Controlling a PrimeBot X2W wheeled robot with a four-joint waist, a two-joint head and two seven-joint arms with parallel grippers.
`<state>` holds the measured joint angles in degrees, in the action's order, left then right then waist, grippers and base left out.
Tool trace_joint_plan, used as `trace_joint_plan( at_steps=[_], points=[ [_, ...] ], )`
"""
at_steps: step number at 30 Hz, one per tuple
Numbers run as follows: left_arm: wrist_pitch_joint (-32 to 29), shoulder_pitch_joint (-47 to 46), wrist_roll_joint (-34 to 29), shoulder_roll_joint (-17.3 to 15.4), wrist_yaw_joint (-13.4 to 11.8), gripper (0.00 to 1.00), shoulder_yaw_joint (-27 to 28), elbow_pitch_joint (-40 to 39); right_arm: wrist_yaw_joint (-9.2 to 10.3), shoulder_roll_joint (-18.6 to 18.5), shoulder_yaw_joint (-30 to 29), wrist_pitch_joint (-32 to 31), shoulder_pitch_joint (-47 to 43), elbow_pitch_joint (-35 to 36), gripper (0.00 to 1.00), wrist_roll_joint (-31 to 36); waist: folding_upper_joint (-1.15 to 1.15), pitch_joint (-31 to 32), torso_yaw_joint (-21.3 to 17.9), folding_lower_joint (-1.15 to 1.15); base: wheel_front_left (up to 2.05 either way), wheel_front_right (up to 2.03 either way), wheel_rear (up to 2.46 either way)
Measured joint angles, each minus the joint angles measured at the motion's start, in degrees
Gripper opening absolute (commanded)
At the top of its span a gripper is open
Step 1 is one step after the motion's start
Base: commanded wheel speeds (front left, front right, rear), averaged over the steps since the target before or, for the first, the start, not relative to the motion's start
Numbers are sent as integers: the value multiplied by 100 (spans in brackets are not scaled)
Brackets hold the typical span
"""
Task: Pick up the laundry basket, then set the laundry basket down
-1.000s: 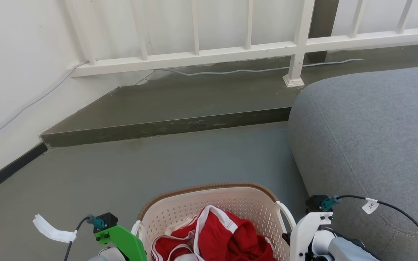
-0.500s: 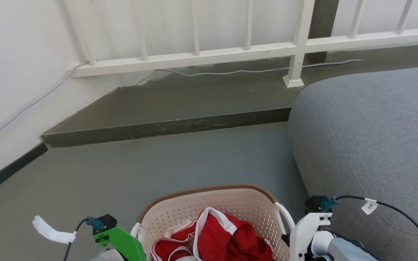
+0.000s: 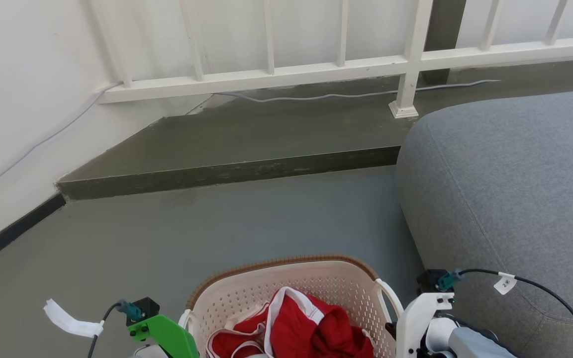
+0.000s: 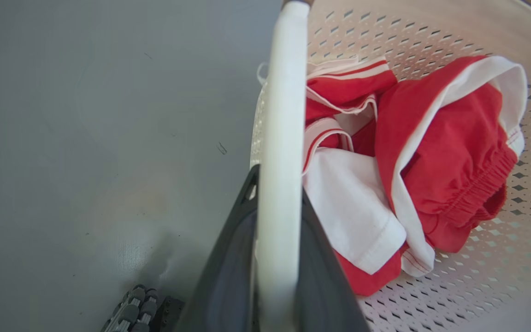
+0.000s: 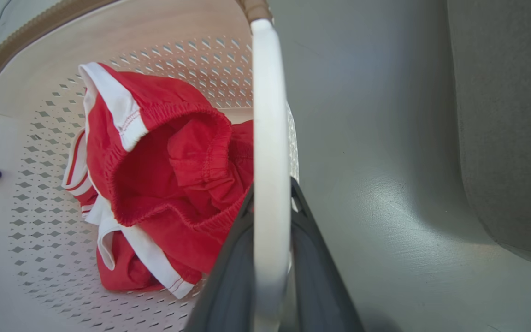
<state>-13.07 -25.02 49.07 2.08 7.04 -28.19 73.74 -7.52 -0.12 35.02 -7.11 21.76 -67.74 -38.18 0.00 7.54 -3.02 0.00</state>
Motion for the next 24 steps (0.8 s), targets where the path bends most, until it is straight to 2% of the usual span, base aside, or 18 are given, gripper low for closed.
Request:
trace_joint_plan(
  at_steps=[24],
  points=[
    [227,0,-1,-1,-24,0,-65,-25,42,-5,121,127,91,-18,0,-65,0,-283,5,0,0,0,0]
  ],
)
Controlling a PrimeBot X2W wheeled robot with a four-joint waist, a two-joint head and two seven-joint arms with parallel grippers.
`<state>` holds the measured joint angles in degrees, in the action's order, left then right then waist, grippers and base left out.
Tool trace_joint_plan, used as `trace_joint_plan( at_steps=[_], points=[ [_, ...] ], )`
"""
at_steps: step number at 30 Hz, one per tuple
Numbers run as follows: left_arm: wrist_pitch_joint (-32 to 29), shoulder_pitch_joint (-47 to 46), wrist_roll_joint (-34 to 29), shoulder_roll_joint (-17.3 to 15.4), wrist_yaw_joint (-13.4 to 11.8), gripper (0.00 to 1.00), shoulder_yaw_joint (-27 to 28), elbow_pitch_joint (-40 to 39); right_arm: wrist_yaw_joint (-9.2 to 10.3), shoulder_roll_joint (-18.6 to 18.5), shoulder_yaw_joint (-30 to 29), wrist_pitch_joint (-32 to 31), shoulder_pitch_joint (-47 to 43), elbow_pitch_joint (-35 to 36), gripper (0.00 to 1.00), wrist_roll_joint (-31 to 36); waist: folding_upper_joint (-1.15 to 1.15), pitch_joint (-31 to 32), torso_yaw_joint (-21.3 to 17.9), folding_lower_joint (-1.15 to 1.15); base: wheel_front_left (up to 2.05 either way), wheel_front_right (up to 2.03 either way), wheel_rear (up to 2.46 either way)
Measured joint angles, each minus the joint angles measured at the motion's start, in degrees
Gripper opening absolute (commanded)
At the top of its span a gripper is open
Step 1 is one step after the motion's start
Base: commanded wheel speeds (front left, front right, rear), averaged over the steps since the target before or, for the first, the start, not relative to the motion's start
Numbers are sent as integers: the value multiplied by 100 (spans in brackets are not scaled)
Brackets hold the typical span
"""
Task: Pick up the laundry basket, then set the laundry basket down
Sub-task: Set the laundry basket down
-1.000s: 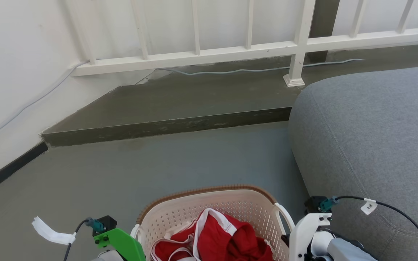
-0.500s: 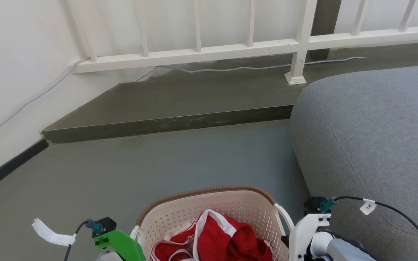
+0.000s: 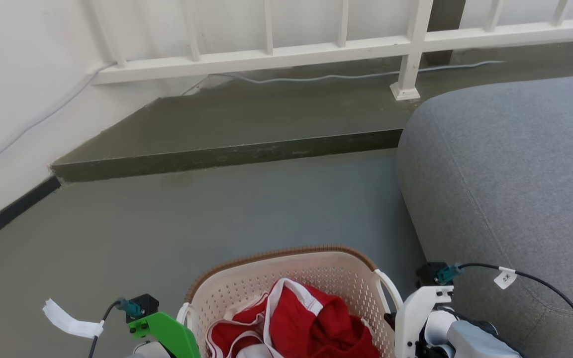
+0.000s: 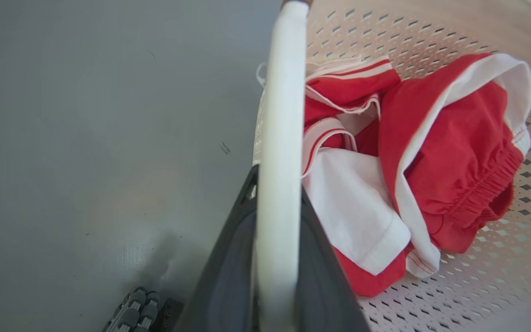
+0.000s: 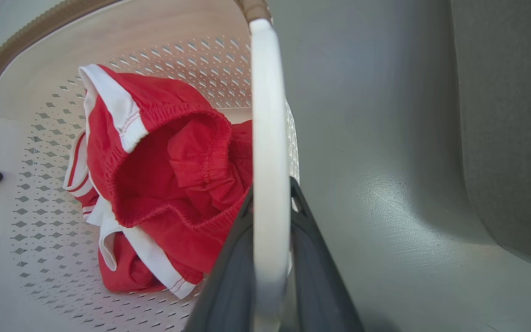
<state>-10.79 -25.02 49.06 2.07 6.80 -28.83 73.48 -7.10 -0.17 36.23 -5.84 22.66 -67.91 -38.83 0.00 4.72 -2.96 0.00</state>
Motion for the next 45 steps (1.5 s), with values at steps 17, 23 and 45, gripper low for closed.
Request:
trace_joint_plan(
  at_steps=[17,23,45],
  points=[
    [610,-517,-98,7,-136,0,-57,-208,123,-48,14,458,663,-3,0,76,0,-833,13,0,0,0,0],
    [893,-837,-146,5,-185,0,-64,-360,210,-144,-2,689,1015,60,0,113,0,-1276,31,0,0,0,0],
    [1742,-1930,-455,3,-336,0,-102,-583,371,-315,-91,1510,2075,213,0,271,0,-3058,72,1,0,0,0]
  ],
)
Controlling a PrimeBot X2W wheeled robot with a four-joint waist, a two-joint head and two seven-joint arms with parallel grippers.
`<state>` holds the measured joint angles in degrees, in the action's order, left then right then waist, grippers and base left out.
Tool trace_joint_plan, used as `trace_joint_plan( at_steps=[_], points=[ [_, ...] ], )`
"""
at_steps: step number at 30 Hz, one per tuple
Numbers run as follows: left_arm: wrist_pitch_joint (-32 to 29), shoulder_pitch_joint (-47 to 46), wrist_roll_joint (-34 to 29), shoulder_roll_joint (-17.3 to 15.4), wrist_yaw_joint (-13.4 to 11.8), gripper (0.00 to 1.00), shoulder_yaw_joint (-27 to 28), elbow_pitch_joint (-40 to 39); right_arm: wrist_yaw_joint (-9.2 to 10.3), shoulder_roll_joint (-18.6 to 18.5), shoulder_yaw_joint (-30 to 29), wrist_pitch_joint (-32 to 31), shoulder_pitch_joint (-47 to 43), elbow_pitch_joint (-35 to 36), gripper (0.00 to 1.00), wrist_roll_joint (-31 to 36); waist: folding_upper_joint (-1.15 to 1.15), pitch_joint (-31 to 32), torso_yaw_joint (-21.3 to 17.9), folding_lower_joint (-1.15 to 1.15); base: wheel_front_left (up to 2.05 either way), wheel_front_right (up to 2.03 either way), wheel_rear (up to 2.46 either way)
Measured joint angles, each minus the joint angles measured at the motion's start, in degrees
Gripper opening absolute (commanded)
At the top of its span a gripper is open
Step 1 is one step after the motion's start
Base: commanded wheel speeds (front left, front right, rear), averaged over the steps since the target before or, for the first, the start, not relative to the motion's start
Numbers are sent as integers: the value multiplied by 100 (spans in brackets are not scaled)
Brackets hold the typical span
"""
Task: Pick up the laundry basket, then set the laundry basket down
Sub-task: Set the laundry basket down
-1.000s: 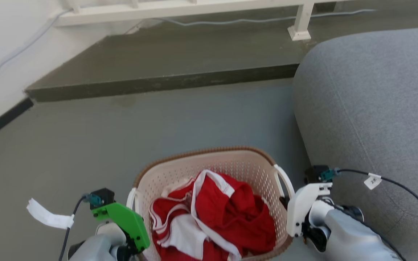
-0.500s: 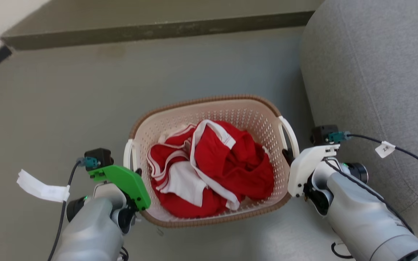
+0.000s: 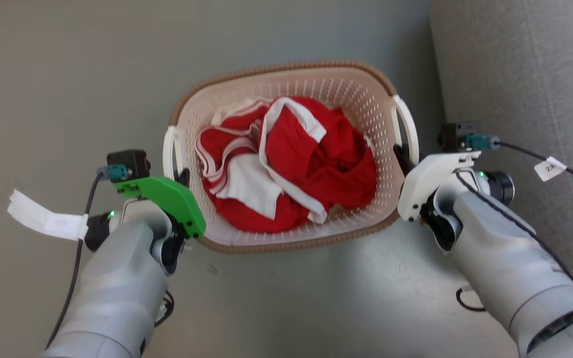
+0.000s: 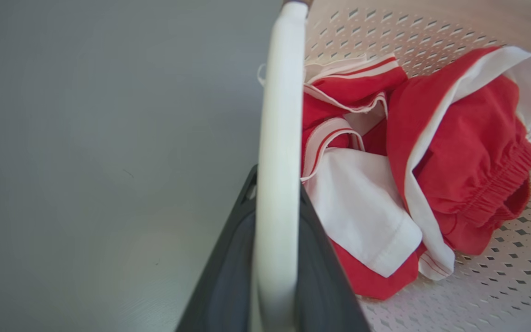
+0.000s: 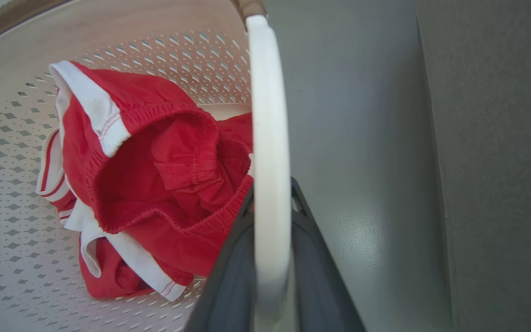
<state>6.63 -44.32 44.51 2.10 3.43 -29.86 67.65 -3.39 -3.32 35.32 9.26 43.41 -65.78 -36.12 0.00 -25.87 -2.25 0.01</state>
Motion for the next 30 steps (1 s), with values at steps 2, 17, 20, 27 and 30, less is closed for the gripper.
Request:
trace_joint_plan(
  at_steps=[2,17,20,27,30],
  points=[
    [57,-149,-18,0,-24,0,-8,-10,5,-21,-7,82,163,9,0,46,0,-248,5,0,0,0,0],
    [201,-1102,-270,-93,-94,0,-137,-126,197,-73,-163,288,920,59,0,46,0,-1492,13,0,0,0,0],
    [233,-1327,-319,-121,-102,0,-159,-142,204,-91,-183,324,1122,82,0,46,0,-1741,14,0,0,0,0],
    [310,-1677,-372,-113,-102,0,-174,-151,225,-181,-233,372,1459,116,0,47,0,-2289,26,0,0,0,0],
    [360,-1722,-372,-103,-102,0,-172,-142,225,-202,-243,383,1520,118,0,91,0,-2478,40,0,0,0,0]
  ],
)
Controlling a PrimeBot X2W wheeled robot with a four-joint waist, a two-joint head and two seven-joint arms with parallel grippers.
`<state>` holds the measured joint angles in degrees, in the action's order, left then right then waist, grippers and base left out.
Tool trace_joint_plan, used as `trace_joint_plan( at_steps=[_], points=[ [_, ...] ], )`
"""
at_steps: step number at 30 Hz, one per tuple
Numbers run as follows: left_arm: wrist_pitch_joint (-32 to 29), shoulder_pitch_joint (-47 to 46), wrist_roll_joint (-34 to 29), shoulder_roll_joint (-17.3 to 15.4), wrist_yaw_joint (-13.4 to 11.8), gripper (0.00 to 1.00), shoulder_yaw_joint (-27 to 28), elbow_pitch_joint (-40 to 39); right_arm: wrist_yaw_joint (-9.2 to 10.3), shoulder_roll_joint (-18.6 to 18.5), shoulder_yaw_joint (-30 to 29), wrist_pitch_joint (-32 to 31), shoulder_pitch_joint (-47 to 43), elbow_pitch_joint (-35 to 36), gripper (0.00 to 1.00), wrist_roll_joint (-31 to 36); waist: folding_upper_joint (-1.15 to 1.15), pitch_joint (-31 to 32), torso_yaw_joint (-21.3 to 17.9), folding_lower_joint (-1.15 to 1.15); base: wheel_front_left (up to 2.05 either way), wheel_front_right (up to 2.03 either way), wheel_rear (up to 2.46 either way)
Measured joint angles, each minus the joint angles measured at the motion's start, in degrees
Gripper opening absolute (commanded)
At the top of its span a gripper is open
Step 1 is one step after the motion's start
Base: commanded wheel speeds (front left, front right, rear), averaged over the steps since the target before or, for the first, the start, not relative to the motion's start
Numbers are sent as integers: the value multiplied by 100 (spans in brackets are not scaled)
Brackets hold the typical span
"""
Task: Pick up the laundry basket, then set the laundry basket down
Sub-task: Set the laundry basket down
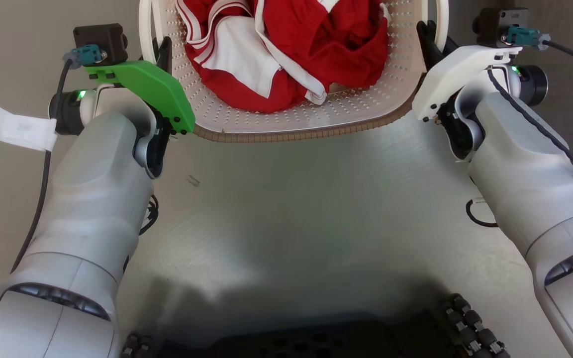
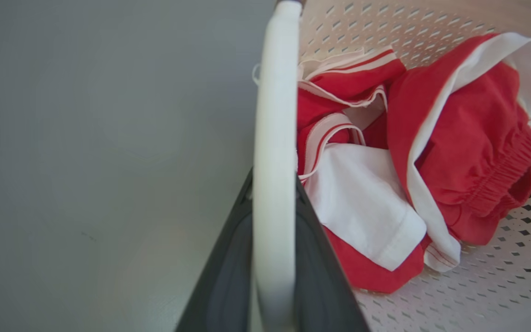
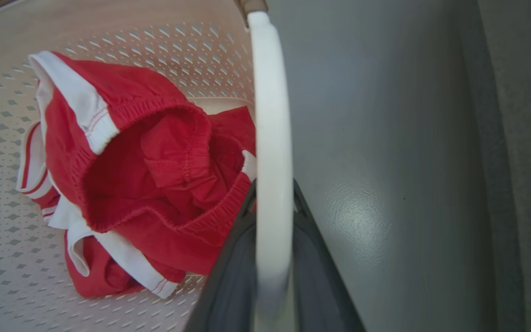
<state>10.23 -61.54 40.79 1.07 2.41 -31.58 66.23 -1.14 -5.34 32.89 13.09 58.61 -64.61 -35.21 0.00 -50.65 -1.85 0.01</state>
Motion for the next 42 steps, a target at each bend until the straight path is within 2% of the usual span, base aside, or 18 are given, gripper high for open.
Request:
trace_joint_plan(
  at_steps=[11,19,42],
  points=[
    [101,-64,1,51,1,0,4,164,-4,7,26,33,81,-71,0,48,0,-352,88,0,0,0,0],
    [119,-145,1,81,4,0,0,215,-87,3,63,49,170,-192,0,54,0,-510,113,0,0,0,0],
    [192,-205,1,110,120,0,-25,369,-290,4,64,134,275,-379,0,58,0,-571,143,-1,0,0,0]
  ],
)
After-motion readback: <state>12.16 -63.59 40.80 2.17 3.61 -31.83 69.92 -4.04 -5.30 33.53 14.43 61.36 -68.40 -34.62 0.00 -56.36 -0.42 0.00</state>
